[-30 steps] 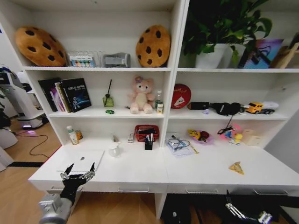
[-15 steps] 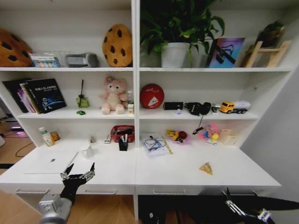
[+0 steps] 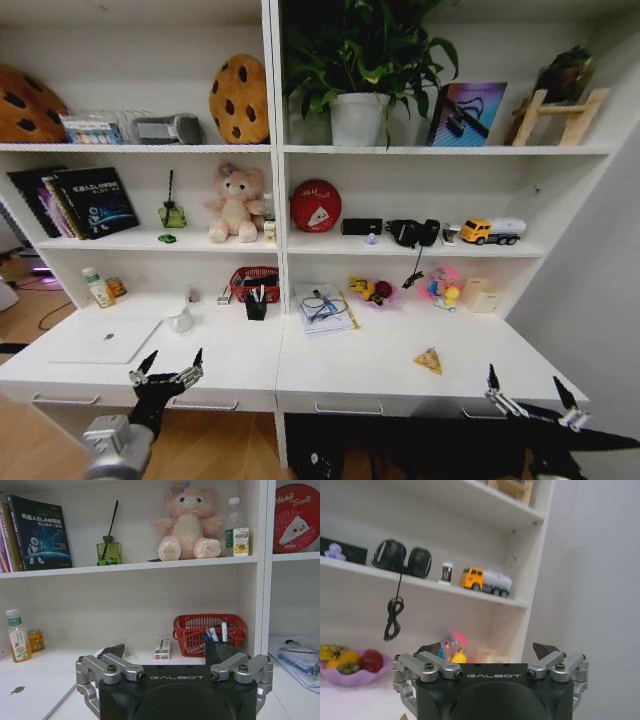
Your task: Organize the objects on the table.
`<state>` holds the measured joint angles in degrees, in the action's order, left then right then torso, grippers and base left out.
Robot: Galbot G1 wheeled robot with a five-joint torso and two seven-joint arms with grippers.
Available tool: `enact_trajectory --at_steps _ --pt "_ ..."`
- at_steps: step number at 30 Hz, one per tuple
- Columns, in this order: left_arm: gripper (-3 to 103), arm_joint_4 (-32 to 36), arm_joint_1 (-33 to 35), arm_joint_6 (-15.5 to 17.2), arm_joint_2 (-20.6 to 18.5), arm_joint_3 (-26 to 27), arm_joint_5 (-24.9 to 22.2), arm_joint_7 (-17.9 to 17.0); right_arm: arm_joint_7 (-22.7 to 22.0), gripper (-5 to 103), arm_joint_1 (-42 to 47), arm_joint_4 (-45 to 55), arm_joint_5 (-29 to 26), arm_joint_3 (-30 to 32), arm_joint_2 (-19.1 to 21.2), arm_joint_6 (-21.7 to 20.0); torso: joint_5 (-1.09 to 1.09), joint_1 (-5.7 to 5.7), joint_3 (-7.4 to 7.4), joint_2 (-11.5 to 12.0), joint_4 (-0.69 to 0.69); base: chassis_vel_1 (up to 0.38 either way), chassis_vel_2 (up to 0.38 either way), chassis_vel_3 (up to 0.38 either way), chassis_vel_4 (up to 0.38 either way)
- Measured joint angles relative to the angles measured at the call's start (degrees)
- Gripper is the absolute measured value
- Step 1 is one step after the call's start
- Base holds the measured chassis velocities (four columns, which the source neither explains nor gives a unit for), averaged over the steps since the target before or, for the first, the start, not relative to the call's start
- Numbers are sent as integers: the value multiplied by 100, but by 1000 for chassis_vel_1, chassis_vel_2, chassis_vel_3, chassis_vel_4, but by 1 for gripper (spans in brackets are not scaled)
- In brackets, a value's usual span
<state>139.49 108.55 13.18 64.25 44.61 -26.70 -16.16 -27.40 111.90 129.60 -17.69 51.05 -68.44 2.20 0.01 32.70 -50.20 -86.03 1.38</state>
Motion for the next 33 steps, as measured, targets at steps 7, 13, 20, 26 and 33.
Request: enact_trajectory --at_steps 7,13,20,26,33 --pt "100 0 0 0 1 -1 0 1 -1176 100 -777 581 -1908 -504 1066 -2045 0 2 -2 1 -3 0 0 0 0" --pt "100 0 0 0 0 -2 0 1 -1770 100 -1432 354 -3532 -626 1658 -2671 -3 1 -1 1 2 0 0 0 0" --pt "100 0 1 0 1 -2 0 0 -1994 100 -2899 -782 -4403 -1662 2060 -2727 0 2 -1 2 -1 0 0 0 0" --pt "100 0 0 0 0 -2 0 1 -1690 100 -3669 -1805 -4504 -2305 2019 -2651 -1 2 -1 2 0 0 0 0 0" --pt "100 0 0 0 1 -2 0 1 -1512 100 -4498 -2671 -4652 -2861 1898 -2584 -2 2 -1 1 -2 0 0 0 0"
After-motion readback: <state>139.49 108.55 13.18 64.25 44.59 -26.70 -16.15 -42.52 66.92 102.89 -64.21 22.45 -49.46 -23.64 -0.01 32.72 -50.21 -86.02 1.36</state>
